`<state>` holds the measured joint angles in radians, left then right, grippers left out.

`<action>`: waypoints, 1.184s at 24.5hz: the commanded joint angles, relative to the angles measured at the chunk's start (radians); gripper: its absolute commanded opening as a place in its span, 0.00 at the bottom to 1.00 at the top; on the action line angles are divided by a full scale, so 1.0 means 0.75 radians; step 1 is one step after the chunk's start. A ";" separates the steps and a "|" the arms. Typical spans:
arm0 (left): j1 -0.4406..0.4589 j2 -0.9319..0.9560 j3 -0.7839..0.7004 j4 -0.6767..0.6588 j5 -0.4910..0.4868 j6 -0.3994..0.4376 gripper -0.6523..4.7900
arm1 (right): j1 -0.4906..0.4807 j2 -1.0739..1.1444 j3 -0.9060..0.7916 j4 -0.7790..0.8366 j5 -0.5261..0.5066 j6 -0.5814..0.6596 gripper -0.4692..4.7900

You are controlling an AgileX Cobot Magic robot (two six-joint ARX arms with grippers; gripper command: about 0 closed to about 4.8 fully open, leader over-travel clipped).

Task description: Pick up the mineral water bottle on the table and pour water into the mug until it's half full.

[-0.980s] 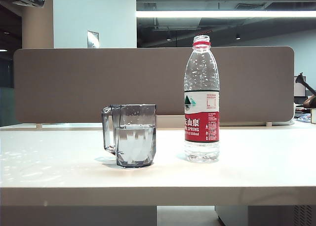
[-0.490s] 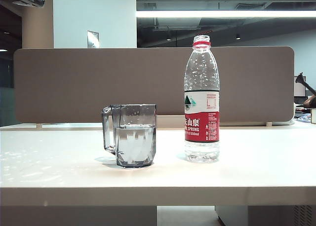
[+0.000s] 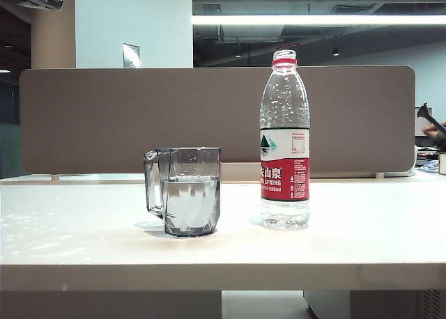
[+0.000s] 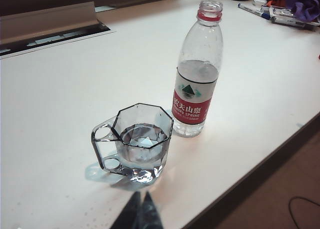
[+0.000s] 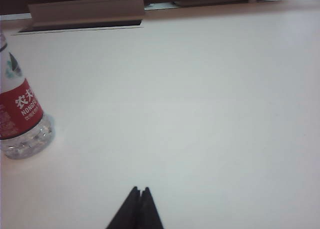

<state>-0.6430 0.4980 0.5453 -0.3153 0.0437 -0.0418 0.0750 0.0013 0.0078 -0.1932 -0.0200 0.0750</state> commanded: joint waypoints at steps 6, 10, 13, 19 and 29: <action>0.000 -0.002 0.001 0.011 0.003 0.002 0.11 | 0.001 -0.002 -0.010 0.015 0.003 0.004 0.08; 0.001 -0.002 0.001 0.012 0.003 0.002 0.11 | -0.001 -0.002 -0.010 0.018 -0.006 0.004 0.08; 0.000 -0.002 0.001 0.012 0.004 0.002 0.11 | -0.001 -0.002 -0.010 0.018 -0.006 0.004 0.08; 0.030 -0.045 -0.007 0.012 0.004 0.107 0.11 | -0.001 -0.002 -0.010 0.018 -0.006 0.004 0.08; 0.678 -0.232 -0.419 0.428 0.181 0.014 0.11 | -0.001 -0.002 -0.010 0.018 -0.006 0.004 0.08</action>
<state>-0.1696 0.3511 0.2455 -0.0681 0.1257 -0.0017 0.0734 0.0013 0.0078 -0.1928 -0.0235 0.0753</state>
